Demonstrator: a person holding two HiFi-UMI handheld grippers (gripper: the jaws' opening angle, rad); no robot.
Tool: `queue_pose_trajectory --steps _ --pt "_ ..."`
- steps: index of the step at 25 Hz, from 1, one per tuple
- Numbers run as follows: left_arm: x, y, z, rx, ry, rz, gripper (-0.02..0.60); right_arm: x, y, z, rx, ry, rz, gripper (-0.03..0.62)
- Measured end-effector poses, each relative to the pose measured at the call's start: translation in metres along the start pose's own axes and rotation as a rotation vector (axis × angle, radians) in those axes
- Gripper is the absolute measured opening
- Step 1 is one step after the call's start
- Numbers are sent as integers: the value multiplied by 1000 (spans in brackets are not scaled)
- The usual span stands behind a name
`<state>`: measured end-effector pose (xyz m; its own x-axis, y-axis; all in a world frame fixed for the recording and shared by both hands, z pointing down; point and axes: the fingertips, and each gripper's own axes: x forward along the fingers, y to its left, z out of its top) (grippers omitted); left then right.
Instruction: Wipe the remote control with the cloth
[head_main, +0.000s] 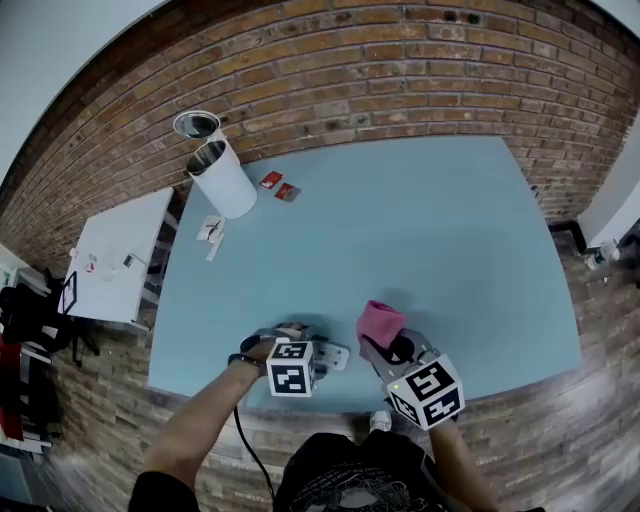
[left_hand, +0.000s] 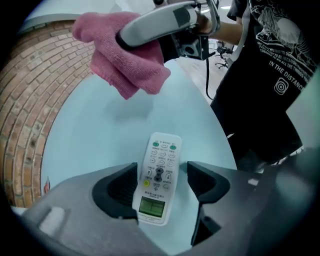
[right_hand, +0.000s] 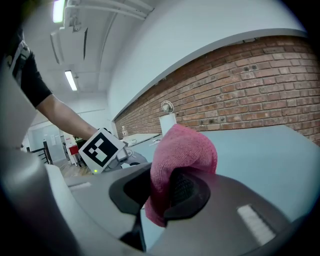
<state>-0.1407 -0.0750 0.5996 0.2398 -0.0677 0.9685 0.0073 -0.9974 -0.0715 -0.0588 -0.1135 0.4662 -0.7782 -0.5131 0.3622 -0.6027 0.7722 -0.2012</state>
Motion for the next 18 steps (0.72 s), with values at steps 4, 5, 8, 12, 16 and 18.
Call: queue_pose_trajectory --steps 4,5,8,12,16,18 --pt "6 -2 0 -9 50 -87 322 -1 -4 -5 9 9 6 60" --pt "8 -3 -1 -14 63 -113 321 0 -4 -6 12 12 7 60" --pt "9 -3 -3 -22 89 -178 321 3 -6 -6 16 17 8 60" --pt "6 0 -3 0 81 -186 267 7 -13 -6 30 8 -10 60" --pt "7 1 -2 3 84 -187 239 11 -17 -7 35 -1 -23 60" --pt "7 2 -2 -2 79 -182 238 13 -19 -6 29 -3 -30 60"
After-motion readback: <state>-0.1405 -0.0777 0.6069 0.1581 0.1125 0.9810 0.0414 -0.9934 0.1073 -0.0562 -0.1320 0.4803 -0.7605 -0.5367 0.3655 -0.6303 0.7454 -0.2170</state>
